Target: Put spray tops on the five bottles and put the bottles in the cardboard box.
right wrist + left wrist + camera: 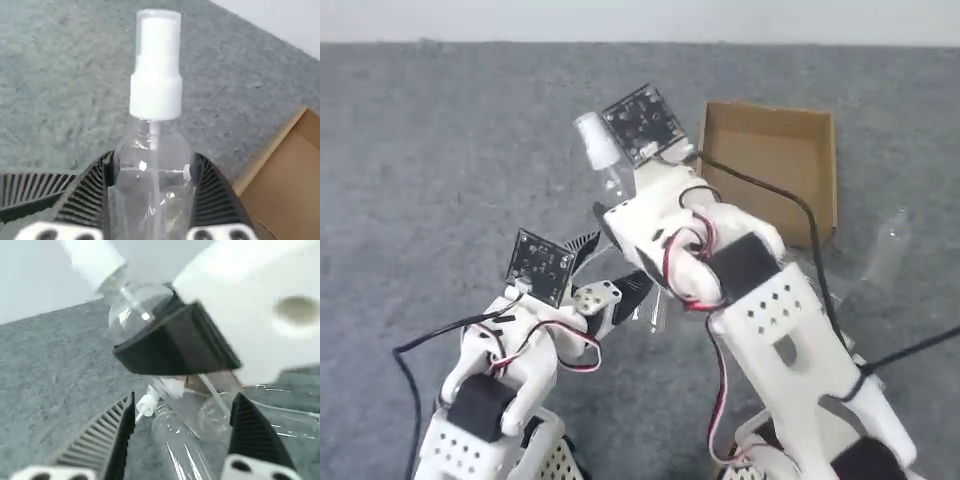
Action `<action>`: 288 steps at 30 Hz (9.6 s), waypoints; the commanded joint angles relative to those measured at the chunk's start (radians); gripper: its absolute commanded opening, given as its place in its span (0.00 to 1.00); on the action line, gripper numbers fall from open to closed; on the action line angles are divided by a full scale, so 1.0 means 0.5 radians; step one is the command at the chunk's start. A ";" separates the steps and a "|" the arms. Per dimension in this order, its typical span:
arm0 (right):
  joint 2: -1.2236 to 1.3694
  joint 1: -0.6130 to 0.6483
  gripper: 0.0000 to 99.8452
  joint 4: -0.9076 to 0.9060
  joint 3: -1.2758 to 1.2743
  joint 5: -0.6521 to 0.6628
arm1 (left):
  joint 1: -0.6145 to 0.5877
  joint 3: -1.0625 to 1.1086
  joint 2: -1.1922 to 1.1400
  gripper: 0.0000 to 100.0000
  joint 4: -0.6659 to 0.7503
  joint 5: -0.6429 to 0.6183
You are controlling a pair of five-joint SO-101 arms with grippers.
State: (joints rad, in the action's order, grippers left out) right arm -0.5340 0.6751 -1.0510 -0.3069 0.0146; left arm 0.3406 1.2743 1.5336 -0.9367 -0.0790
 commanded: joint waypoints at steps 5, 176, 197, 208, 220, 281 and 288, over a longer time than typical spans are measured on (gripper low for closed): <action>-0.315 -0.029 0.00 -0.146 0.150 -0.012 | -0.003 0.091 0.015 0.29 0.175 -0.018; 1.901 -2.401 0.12 -0.262 0.635 0.423 | -0.193 0.158 0.009 0.28 0.252 -0.018; 1.941 -2.852 0.01 -0.299 0.589 1.715 | -0.187 -1.567 -2.532 0.21 -0.239 0.617; 1.944 -2.840 0.01 -0.296 0.592 1.804 | -0.190 -2.638 -3.735 0.21 -0.476 0.684; 1.944 -2.840 0.01 -0.296 0.592 1.801 | -0.212 -2.994 -4.201 0.20 -0.509 0.773; 1.947 -2.843 0.01 -0.299 0.592 1.801 | -0.242 -4.985 -5.379 0.13 -1.412 1.105; 1.947 -2.843 0.01 -0.305 0.592 1.801 | -0.427 -5.424 -5.508 0.01 -1.645 0.829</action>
State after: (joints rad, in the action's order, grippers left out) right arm 0.4465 -0.7380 -1.1922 -0.0123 0.9045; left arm 0.1887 -1.3188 -1.2390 -1.7039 0.4135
